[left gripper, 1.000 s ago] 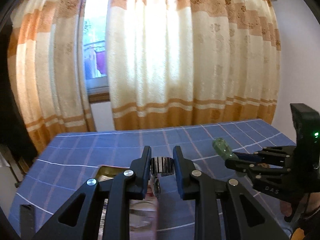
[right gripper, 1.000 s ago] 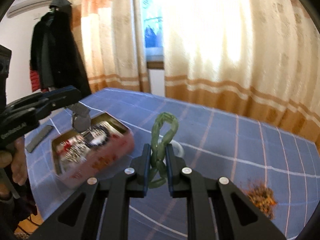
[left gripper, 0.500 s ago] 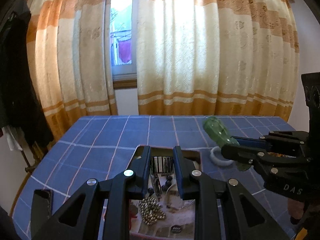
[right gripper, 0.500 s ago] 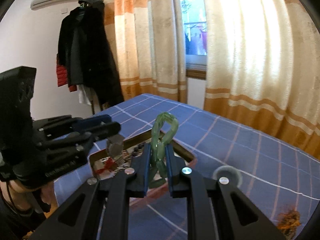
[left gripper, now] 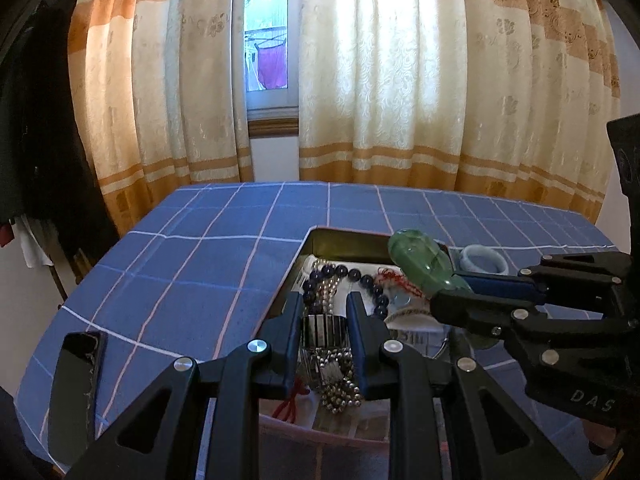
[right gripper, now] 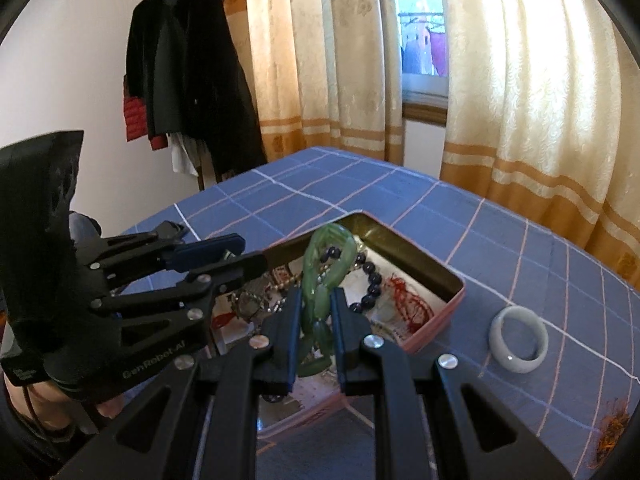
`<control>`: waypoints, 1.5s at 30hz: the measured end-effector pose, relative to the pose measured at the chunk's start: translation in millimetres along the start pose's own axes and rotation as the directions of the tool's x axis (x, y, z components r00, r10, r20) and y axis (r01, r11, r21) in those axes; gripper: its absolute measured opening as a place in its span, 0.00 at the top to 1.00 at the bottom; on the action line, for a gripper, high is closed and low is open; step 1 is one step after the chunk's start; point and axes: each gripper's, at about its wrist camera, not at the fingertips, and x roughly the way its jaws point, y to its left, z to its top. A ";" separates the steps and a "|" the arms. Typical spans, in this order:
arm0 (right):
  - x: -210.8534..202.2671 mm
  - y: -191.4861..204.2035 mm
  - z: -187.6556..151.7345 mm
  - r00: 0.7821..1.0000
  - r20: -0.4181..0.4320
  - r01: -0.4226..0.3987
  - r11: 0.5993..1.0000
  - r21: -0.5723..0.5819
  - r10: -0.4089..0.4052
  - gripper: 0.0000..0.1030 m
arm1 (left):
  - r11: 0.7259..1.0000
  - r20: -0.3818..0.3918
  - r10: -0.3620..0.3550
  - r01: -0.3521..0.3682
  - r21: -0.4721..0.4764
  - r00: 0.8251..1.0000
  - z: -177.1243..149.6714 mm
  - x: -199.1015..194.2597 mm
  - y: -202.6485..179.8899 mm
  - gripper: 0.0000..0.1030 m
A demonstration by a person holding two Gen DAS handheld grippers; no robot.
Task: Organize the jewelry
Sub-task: 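Carry the watch and green bangle over the pink tin and open both tools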
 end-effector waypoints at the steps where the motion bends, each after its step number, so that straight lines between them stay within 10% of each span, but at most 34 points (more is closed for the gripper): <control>1: 1.5 1.0 -0.9 1.000 -0.006 0.002 1.000 -0.001 -0.002 0.84 | 1.000 -0.004 0.001 -0.001 -0.001 1.000 -1.7 1.0 0.4 0.78; 26: 20.3 5.1 -15.6 0.996 -0.084 0.009 1.000 0.000 -0.009 0.83 | 1.000 -0.058 0.019 -0.019 -0.001 0.998 -12.8 9.8 11.8 0.75; 32: 22.8 1.7 -17.0 0.995 -0.095 0.007 1.000 0.019 -0.005 0.65 | 0.999 -0.058 0.039 -0.040 -0.013 0.998 -12.9 9.7 12.1 0.39; 45: 7.9 -3.5 -20.3 0.998 -0.042 0.040 0.999 0.038 -0.038 0.37 | 0.994 -0.069 0.109 -0.111 -0.022 0.992 -10.7 7.5 15.4 0.18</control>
